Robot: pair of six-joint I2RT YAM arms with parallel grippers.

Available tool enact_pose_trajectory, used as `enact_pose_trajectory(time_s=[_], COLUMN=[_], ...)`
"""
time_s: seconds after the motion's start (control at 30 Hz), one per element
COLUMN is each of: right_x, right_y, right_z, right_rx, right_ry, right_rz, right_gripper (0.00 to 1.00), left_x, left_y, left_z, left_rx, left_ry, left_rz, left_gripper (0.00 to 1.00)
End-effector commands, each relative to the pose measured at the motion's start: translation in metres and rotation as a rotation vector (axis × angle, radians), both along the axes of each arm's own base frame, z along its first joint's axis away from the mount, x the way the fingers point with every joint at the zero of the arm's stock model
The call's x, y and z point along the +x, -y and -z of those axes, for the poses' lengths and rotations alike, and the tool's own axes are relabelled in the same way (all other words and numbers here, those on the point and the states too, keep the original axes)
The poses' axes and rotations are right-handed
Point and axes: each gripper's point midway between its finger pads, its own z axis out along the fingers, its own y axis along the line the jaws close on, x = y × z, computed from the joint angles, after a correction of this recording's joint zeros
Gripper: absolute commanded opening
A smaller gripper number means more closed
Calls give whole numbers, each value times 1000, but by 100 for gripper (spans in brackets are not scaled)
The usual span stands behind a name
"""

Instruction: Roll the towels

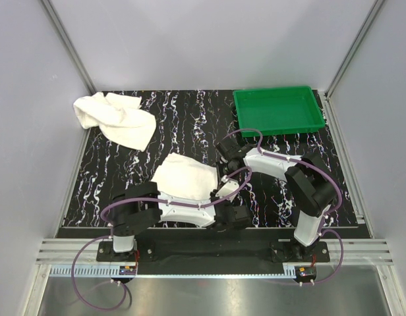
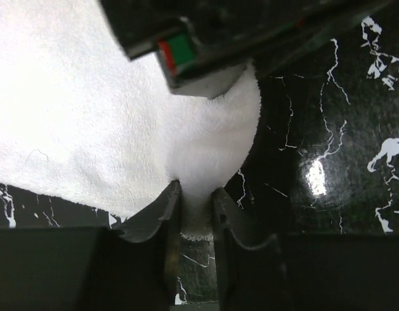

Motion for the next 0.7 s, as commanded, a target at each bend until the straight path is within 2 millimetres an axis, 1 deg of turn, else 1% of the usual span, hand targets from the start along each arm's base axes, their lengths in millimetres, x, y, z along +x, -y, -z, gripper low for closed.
enact_pose_trajectory(time_s=[0.0,0.03,0.07,0.1,0.13,0.23,0.27,0.3,0.37,0.4,0.43,0.47,0.5,0.53,0.57,0.6,0.67], right_x=[-4,-4,-4,-4,-3,2,6,11,22,29,34,46,50,58,67,75,85], right_y=[3,3,4,5,6,14,18,25,36,42,47,56,60,66,73,80,88], right_z=[0,-1,-1,-1,-3,-6,-8,-12,-16,-22,-27,-34,-40,-48,-60,-67,-88], right_rx=[-16,-14,-19,-26,-30,-83,-98,-140,-168,-186,-188,-204,-203,-218,-236,-241,-237], right_ry=[-12,-11,-11,-9,-4,20,31,52,69,85,99,120,130,162,199,219,274], right_rz=[-22,-21,-21,-24,-28,-30,-27,-23,5,19,33,65,77,98,118,142,177], right_gripper=[6,6,7,8,10,28,35,39,47,55,59,62,70,72,74,76,77], left_x=[2,2,2,2,1,-1,-2,-6,-9,-11,-12,-15,-15,-16,-17,-17,-21], left_y=[3,2,1,2,2,1,2,3,3,5,4,6,10,8,11,14,15], left_z=[-5,-4,-3,-2,-3,-4,-4,-4,-4,-7,-7,-7,-12,-11,-12,-18,-18], left_rx=[-69,-70,-68,-73,-76,-84,-94,-103,-122,-139,-148,-166,-202,-210,-232,-262,-273], left_ry=[-9,-13,-16,-19,-22,-44,-52,-80,-115,-122,-133,-150,-155,-163,-177,-179,-204], left_rz=[-22,-24,-23,-23,-24,-25,-31,-28,-42,-40,-43,-41,-36,-37,-35,-29,1], left_gripper=[17,12,8,2,1,0,0,0,0,0,0,0,0,0,0,0,0])
